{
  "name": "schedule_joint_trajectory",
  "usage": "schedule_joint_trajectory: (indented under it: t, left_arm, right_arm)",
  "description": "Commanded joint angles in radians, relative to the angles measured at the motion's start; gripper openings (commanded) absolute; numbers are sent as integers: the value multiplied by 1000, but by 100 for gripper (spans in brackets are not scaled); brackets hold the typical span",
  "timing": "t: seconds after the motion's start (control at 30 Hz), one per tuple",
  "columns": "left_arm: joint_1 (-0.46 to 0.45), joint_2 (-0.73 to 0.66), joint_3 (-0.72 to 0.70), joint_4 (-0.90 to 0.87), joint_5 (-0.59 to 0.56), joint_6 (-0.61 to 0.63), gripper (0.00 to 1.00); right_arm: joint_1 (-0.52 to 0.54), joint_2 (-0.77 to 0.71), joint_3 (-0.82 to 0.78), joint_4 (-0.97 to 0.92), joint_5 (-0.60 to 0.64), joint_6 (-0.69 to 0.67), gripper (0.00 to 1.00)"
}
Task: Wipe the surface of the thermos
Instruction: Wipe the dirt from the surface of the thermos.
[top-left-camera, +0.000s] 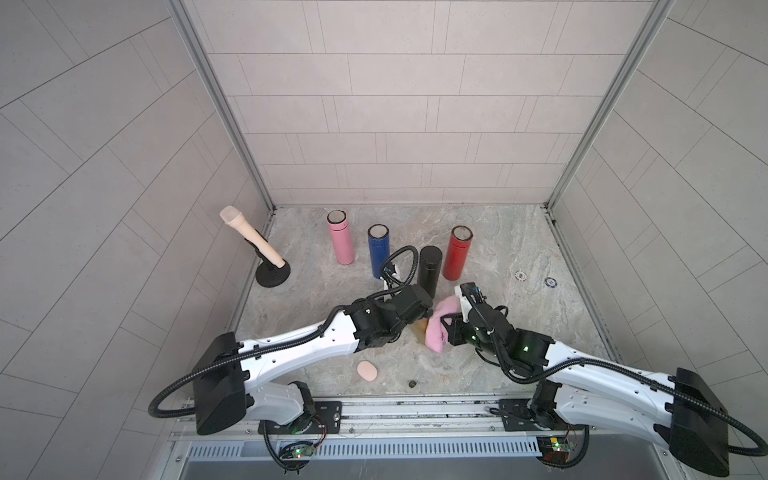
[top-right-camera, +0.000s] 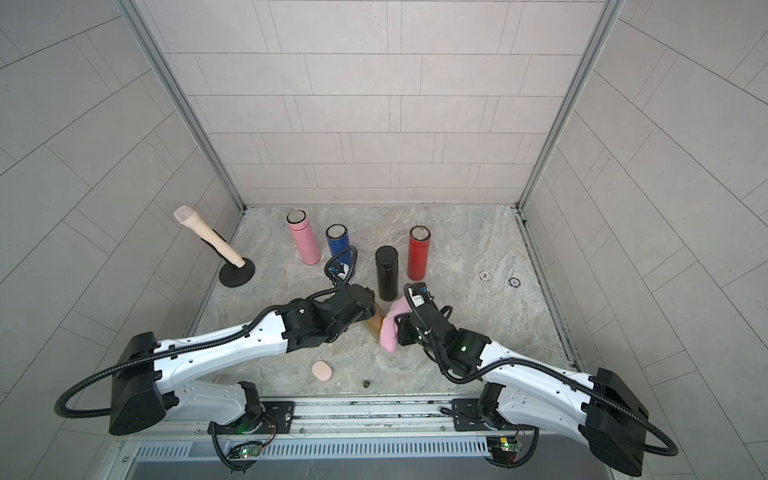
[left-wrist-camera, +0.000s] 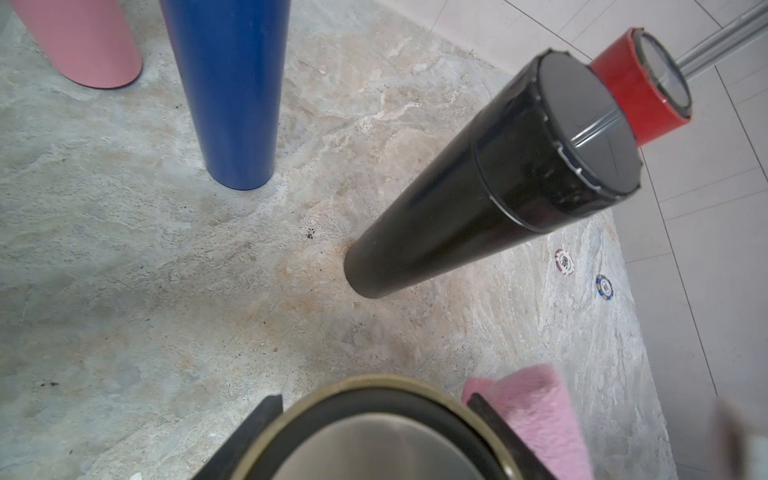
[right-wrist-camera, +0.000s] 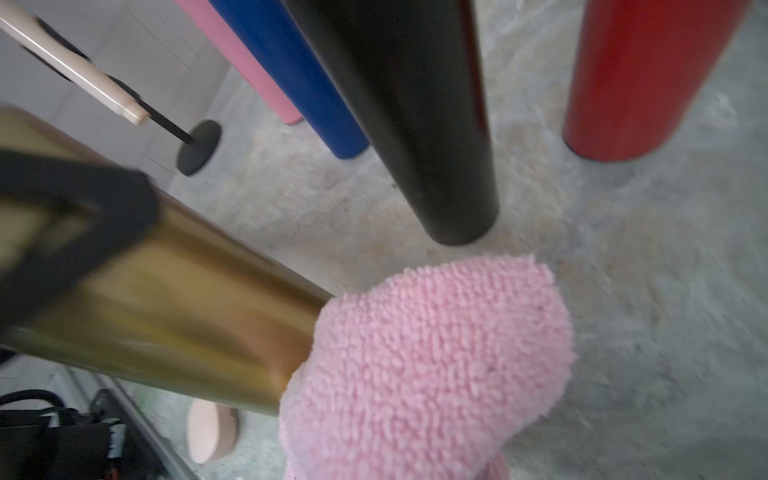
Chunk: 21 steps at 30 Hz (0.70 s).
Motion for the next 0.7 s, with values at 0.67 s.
schedule_joint_trajectory:
  t: [0.67]
  left_arm:
    - [-1, 50, 86, 56, -12, -79, 0]
  right_arm:
    - [108, 99, 23, 199, 151, 16, 0]
